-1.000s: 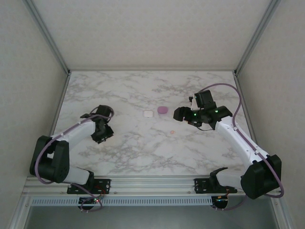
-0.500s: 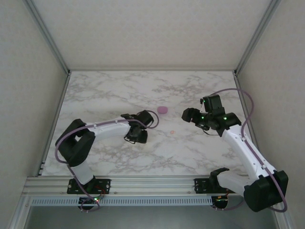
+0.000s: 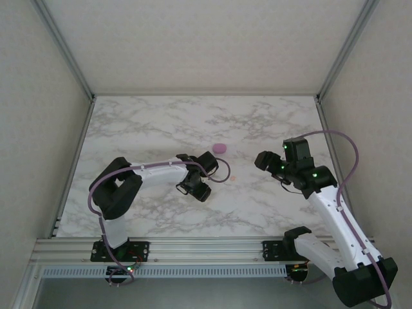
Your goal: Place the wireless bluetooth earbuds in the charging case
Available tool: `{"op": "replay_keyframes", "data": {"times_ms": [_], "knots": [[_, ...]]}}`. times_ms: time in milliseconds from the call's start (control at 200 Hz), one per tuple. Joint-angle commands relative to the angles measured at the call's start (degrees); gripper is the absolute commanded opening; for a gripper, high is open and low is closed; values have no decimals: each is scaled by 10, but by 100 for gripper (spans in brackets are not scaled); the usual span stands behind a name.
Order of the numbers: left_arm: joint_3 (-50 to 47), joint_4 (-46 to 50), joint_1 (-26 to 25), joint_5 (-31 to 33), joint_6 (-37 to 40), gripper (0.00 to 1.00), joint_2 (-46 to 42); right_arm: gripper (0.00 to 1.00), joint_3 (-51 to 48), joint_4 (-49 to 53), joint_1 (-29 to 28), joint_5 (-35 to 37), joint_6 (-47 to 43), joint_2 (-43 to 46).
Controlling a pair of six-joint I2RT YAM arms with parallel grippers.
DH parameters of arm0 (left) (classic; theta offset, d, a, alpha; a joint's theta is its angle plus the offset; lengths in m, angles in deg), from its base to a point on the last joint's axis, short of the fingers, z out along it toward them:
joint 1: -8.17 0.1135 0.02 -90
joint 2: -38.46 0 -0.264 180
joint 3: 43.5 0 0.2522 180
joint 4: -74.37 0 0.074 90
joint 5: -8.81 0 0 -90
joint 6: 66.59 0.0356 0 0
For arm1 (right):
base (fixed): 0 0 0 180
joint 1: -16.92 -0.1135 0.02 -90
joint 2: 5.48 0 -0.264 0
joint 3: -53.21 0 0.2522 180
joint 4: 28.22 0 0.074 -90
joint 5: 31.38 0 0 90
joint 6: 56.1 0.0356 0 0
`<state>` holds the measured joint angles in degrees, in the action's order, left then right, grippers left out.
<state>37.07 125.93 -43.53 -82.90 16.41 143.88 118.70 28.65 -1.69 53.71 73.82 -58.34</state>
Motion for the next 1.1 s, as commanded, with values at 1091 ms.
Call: {"op": "replay_keyframes", "data": {"times_ms": [1091], "knots": [[-194, -71, 292, 114, -235, 85, -472, 73, 11, -248, -294, -52, 227, -359]]}}
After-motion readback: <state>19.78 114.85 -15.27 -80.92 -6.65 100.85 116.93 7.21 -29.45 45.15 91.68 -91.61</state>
